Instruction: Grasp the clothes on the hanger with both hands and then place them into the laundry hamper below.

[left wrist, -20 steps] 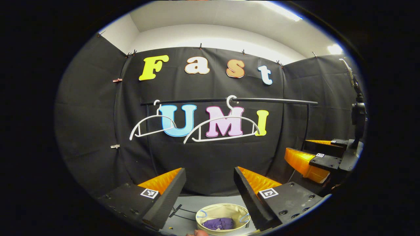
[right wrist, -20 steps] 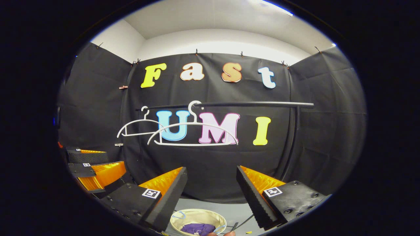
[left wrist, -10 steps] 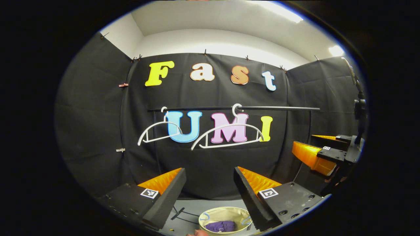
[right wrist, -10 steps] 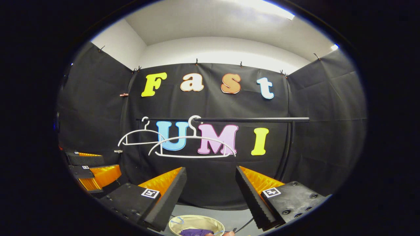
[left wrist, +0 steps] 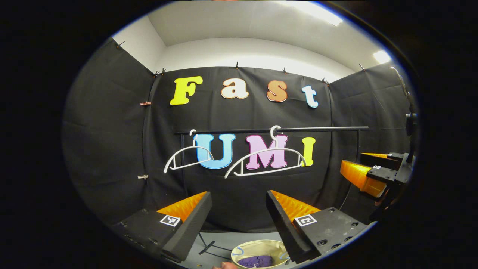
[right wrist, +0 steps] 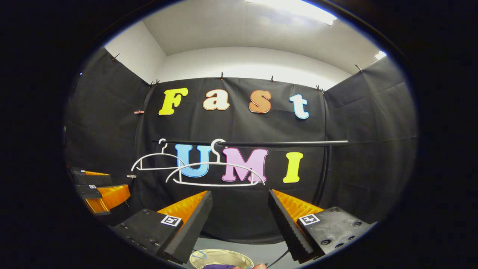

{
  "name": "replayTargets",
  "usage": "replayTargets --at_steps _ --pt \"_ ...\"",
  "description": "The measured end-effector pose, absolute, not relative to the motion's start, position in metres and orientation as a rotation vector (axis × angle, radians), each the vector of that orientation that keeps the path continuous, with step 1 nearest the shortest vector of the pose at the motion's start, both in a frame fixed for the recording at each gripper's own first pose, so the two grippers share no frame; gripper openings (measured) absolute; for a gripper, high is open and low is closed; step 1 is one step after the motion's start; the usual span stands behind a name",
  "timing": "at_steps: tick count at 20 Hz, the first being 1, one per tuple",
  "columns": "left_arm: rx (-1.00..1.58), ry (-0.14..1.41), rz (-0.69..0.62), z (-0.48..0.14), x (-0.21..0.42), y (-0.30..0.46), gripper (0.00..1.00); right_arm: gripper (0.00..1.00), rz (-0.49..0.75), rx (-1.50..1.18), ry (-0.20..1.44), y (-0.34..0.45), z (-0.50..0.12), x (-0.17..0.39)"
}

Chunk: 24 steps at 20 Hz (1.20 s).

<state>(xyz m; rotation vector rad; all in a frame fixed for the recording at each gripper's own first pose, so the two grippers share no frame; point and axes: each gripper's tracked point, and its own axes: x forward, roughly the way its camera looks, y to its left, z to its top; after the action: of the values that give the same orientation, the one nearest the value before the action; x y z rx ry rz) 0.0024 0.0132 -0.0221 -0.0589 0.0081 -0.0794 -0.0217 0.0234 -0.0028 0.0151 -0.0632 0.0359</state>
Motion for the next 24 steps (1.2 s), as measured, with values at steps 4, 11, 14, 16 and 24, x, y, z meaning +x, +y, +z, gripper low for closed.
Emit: replayTargets --at_steps 4,11,14,16,24 --pt "-0.070 -0.009 -0.068 -0.018 0.005 0.013 0.95 0.99 0.035 0.006 -0.050 0.019 -0.011 -0.020" --pt "-0.047 -0.050 -0.079 -0.014 0.003 0.004 0.92 0.98 0.031 0.045 0.008 0.019 -0.033 -0.022" --pt "-0.057 -0.069 -0.094 -0.012 0.000 -0.004 0.95 0.98 0.026 0.051 0.010 0.017 -0.035 -0.026" --pt "-0.060 -0.058 -0.091 -0.014 0.003 -0.006 0.92 0.98 0.021 0.045 -0.006 0.013 -0.031 -0.028" --pt "-0.076 -0.012 -0.062 -0.029 0.007 -0.010 0.95 0.96 0.062 0.024 -0.054 0.023 -0.020 -0.016"
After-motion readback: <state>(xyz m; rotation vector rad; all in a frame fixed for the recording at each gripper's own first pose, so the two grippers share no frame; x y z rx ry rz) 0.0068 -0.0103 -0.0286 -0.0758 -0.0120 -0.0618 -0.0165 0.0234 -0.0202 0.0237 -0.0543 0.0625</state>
